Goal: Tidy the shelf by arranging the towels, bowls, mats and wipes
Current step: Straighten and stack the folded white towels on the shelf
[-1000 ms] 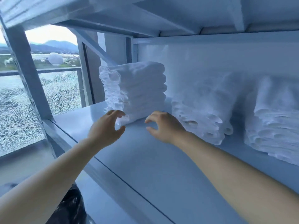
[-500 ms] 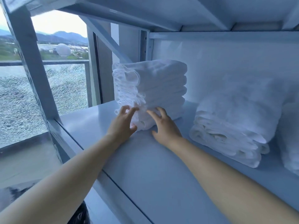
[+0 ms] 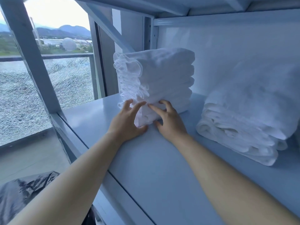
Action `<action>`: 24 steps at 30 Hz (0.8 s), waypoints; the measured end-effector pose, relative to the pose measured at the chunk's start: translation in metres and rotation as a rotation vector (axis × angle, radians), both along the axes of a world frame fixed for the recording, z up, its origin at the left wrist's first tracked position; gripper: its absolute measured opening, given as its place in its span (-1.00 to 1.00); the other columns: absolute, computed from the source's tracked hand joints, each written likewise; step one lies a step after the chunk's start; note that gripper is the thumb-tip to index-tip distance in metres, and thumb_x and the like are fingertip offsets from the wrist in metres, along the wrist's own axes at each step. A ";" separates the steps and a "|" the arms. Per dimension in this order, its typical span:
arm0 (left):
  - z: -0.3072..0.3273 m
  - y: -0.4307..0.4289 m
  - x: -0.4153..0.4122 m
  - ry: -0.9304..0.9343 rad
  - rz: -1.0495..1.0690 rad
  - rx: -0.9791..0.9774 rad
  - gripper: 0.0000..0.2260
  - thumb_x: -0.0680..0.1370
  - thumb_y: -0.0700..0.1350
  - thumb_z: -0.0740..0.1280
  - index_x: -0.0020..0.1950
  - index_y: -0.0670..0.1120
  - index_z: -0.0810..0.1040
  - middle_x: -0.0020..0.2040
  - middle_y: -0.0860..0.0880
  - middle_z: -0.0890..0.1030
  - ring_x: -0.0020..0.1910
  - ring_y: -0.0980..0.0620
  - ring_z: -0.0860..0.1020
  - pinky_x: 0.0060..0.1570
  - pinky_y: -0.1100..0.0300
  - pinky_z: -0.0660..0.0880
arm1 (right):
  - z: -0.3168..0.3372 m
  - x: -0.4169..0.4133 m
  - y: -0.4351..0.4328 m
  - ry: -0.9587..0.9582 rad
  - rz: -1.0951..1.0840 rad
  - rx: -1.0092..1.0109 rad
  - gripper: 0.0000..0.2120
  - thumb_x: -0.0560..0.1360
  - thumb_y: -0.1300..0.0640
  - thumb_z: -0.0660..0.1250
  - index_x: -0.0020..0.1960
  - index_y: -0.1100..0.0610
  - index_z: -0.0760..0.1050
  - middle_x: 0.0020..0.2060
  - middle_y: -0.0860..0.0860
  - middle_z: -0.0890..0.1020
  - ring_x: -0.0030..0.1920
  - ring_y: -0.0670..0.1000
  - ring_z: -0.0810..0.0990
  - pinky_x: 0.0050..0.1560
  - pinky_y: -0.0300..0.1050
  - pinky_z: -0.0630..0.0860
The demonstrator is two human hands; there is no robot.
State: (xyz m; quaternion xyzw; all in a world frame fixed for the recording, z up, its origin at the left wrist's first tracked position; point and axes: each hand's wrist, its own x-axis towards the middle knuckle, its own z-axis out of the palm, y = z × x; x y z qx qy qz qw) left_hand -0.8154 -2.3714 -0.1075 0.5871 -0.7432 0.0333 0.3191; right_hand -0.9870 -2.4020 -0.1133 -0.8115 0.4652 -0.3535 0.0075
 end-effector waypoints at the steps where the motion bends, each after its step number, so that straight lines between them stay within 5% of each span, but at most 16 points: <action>1: 0.002 0.000 0.000 0.002 0.003 0.009 -0.33 0.36 0.03 0.44 0.42 0.14 0.26 0.38 -0.05 0.23 0.14 -0.06 0.48 -0.11 0.17 0.40 | 0.001 0.000 0.000 -0.004 -0.005 0.000 -0.41 0.42 0.26 0.35 0.38 -0.14 0.35 0.36 0.07 0.30 0.16 0.18 0.46 0.07 0.09 0.52; 6: -0.002 -0.005 0.002 0.014 0.016 0.029 -0.38 0.41 -0.07 0.39 0.42 0.15 0.25 0.43 -0.07 0.19 0.28 -0.06 0.39 0.04 0.10 0.42 | 0.000 0.002 0.002 0.021 -0.018 -0.009 -0.42 0.44 0.26 0.33 0.39 -0.12 0.33 0.39 0.06 0.26 0.21 0.16 0.41 0.12 0.06 0.49; 14: -0.003 -0.009 0.001 0.034 -0.003 0.023 -0.44 0.39 -0.20 0.33 0.36 0.10 0.32 0.39 -0.08 0.24 0.05 -0.19 0.51 -0.10 0.08 0.46 | 0.001 0.005 0.006 0.037 -0.039 -0.037 -0.42 0.45 0.30 0.28 0.40 -0.07 0.33 0.40 0.11 0.26 0.37 0.15 0.25 0.22 0.07 0.43; 24: -0.004 -0.019 0.007 0.020 -0.031 0.005 -0.42 0.39 -0.16 0.40 0.35 0.16 0.33 0.34 -0.01 0.24 0.06 -0.11 0.48 -0.24 0.12 0.43 | -0.001 0.001 0.003 -0.062 -0.021 -0.102 -0.54 0.33 0.35 0.35 0.22 0.22 0.39 0.22 0.16 0.40 0.20 0.19 0.44 0.13 0.02 0.47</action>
